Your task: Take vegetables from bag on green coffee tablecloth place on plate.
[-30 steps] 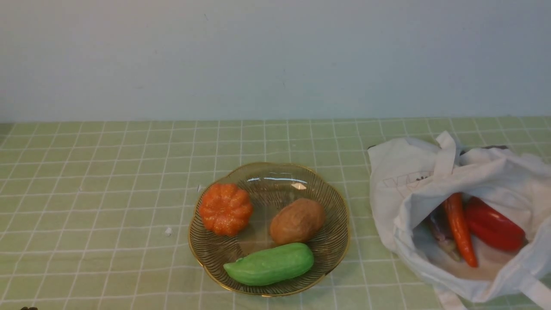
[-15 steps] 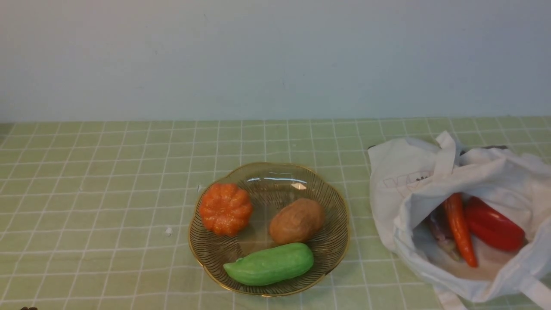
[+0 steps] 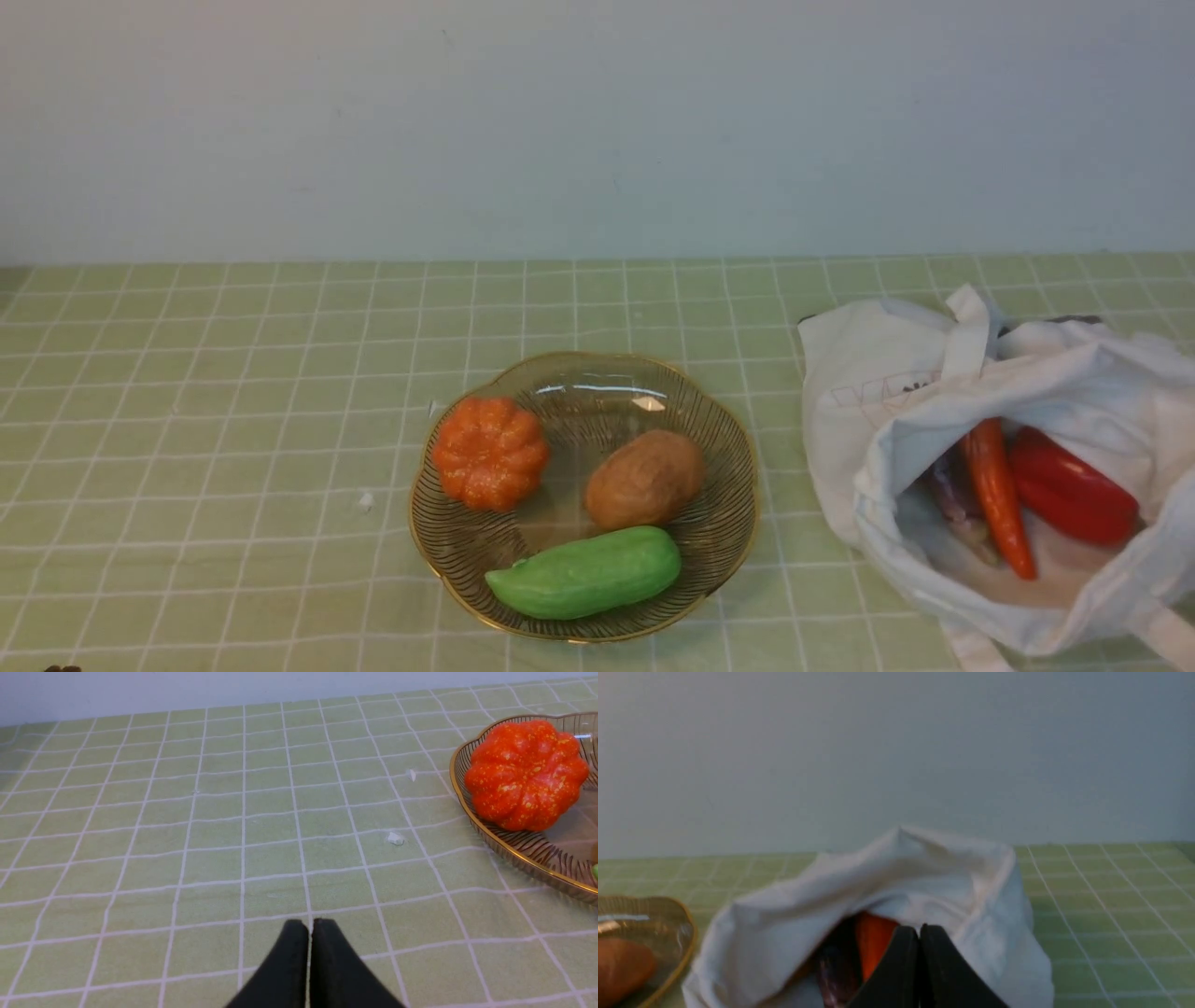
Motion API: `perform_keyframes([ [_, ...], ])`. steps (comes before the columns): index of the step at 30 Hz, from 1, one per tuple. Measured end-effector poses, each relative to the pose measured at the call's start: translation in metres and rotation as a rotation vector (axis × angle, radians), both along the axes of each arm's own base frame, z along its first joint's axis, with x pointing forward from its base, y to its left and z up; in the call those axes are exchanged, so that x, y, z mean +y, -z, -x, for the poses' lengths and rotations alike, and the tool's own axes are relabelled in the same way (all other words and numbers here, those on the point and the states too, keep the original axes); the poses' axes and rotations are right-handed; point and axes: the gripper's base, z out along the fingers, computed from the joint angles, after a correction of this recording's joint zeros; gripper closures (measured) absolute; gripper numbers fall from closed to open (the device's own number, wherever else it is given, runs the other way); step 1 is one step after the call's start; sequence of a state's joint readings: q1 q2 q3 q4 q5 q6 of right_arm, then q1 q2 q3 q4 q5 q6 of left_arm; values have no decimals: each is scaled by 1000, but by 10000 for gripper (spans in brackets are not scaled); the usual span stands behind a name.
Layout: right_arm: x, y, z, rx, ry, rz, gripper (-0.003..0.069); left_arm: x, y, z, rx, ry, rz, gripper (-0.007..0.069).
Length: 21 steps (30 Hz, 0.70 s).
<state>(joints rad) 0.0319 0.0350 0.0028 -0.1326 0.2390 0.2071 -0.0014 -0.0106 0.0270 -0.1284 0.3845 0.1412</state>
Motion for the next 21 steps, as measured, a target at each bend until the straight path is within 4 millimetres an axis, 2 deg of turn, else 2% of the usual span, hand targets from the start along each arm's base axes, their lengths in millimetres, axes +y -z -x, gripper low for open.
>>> perform_keyframes([
  [3,-2,16,4,99,23,5,673,0,0,0,0,0,0,629],
  [21,-3,17,4,111,28,13,673,0,0,0,0,0,0,629],
])
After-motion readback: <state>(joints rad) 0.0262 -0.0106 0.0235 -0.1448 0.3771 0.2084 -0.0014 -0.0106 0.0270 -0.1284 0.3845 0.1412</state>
